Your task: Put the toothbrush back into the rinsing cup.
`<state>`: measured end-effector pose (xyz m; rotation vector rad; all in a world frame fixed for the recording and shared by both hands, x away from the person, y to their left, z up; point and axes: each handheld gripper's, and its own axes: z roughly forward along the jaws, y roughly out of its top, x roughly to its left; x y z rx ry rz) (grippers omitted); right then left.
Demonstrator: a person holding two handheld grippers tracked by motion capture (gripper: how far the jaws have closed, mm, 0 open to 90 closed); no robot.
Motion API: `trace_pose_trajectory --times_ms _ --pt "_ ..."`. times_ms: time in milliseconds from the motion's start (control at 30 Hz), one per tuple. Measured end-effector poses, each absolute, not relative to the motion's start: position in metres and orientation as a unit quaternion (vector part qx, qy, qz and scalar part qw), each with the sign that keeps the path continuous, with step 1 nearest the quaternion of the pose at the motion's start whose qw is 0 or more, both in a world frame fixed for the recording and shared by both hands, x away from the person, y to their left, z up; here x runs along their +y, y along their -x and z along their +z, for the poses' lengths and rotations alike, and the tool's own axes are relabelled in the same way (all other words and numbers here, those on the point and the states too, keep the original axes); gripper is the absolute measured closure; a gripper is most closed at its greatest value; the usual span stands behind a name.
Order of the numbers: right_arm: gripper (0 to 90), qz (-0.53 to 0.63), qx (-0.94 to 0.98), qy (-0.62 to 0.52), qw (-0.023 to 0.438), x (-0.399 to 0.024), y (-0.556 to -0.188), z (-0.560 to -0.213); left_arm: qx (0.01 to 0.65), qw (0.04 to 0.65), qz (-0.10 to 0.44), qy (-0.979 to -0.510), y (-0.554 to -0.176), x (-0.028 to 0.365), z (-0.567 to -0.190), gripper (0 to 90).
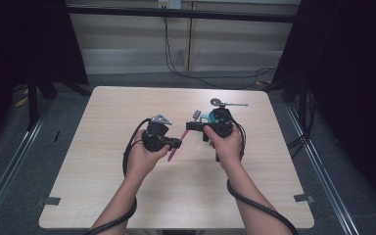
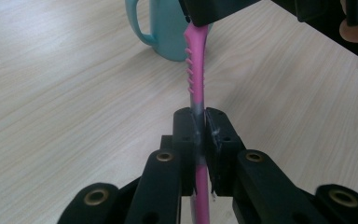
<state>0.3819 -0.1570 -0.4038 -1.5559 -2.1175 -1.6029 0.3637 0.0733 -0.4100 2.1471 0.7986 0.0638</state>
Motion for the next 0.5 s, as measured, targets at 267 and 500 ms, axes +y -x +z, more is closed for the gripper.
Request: trace_pose_trajectory --times_ms 267,500 --pt "77.4 -0.521 -0.686 0.506 0.038 -0.1575 -0.3827 -0.4019 0.312 0.412 0.026 -0.856 -0.3631 0.07 -0.4106 83.6" --pt "83.1 -0.536 -0.678 0.5 0.058 -0.1563 -0.3819 -0.3976 0.311 0.422 0.024 -0.851 -0.363 0.0686 -0.4121 83.4"
